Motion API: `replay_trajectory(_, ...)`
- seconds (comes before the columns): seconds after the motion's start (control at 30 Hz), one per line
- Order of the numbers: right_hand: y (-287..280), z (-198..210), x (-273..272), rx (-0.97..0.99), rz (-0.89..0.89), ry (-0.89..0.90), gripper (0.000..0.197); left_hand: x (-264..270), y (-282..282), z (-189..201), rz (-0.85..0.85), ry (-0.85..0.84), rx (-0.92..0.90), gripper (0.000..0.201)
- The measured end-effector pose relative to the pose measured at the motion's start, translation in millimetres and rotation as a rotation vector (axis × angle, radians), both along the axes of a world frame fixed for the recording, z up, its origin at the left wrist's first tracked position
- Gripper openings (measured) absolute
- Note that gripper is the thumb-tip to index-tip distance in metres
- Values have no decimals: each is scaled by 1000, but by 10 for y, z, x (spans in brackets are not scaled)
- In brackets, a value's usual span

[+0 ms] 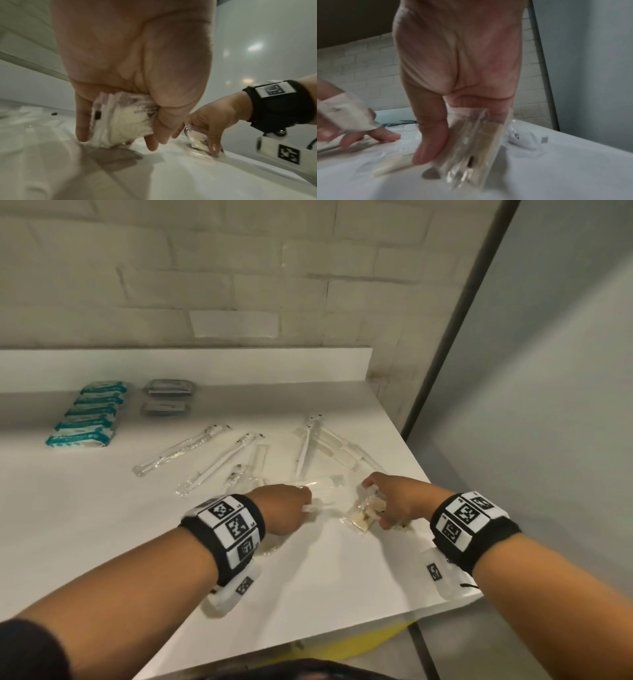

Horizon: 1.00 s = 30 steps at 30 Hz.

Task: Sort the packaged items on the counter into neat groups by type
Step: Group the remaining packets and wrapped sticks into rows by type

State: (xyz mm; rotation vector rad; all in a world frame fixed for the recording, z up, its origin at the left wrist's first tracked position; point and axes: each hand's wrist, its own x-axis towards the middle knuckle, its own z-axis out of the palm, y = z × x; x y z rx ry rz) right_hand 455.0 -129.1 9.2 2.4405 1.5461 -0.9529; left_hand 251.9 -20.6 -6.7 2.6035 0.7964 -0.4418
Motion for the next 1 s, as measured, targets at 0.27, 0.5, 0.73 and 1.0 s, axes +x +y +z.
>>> replay_trajectory(0.27, 102, 11, -167, -10, 373, -287, 73, -46, 53, 90, 374, -480, -322, 12)
replay_trajectory(0.5, 203, 80, -301, -106, 253, -128, 58, -313, 96, 79, 659, -807, -700, 28)
replay_trajectory(0.73, 616, 567, -1054, 560, -180, 1034, 34, -627, 118, 284, 716, -1130, -1147, 49)
replay_trajectory(1.0, 972, 712, -1727, 874, -37, 520, 29, -1146, 272, 606, 604, -1357, -1280, 38)
